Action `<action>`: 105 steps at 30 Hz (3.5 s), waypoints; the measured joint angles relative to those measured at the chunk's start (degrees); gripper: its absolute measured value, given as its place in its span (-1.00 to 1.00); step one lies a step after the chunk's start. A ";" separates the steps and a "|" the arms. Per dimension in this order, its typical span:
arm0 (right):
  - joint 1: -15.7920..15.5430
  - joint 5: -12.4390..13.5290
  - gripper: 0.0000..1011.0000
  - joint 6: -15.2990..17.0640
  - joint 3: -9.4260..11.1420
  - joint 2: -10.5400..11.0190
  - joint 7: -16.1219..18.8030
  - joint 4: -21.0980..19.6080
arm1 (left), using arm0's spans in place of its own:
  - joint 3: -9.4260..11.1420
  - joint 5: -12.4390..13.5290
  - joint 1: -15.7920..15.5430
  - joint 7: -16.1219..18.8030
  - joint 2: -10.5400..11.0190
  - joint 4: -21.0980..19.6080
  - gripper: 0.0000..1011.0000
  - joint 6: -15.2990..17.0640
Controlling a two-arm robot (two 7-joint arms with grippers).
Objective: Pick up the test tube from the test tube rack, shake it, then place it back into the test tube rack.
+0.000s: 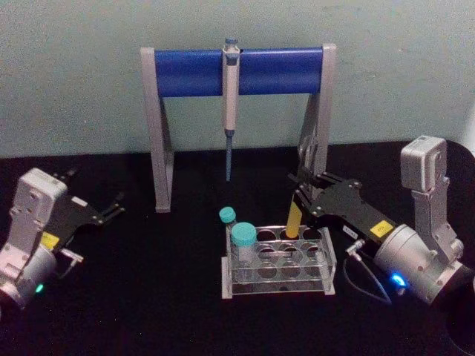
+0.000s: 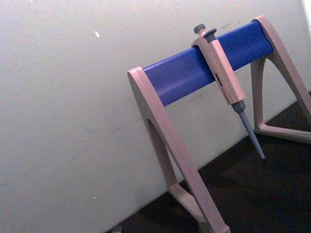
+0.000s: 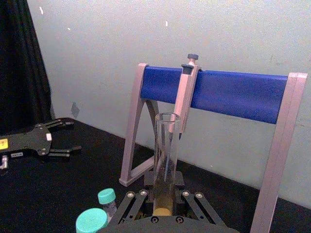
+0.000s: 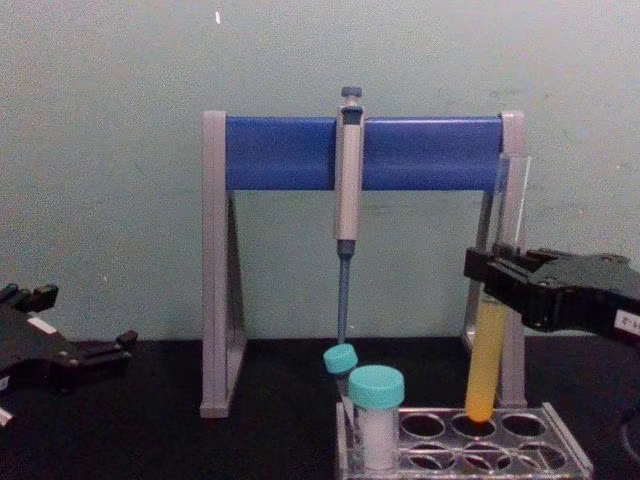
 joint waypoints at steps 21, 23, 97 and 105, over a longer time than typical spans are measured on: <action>0.43 -1.04 -0.54 -0.50 -1.01 -0.80 -0.53 2.35 | 0.00 0.00 0.00 0.00 0.00 0.00 1.00 0.00; 0.43 -1.21 -0.54 -0.50 -1.08 -0.90 -0.67 2.63 | 0.00 0.00 0.00 0.00 0.00 0.00 1.00 0.00; 1.09 -2.70 0.59 0.03 -1.67 -2.61 -0.35 8.56 | 0.00 0.00 0.00 0.00 0.00 0.00 1.00 0.00; 1.09 -2.68 0.98 0.00 -1.67 -2.61 -0.35 8.55 | 0.00 0.00 0.00 0.00 0.00 0.00 1.00 0.00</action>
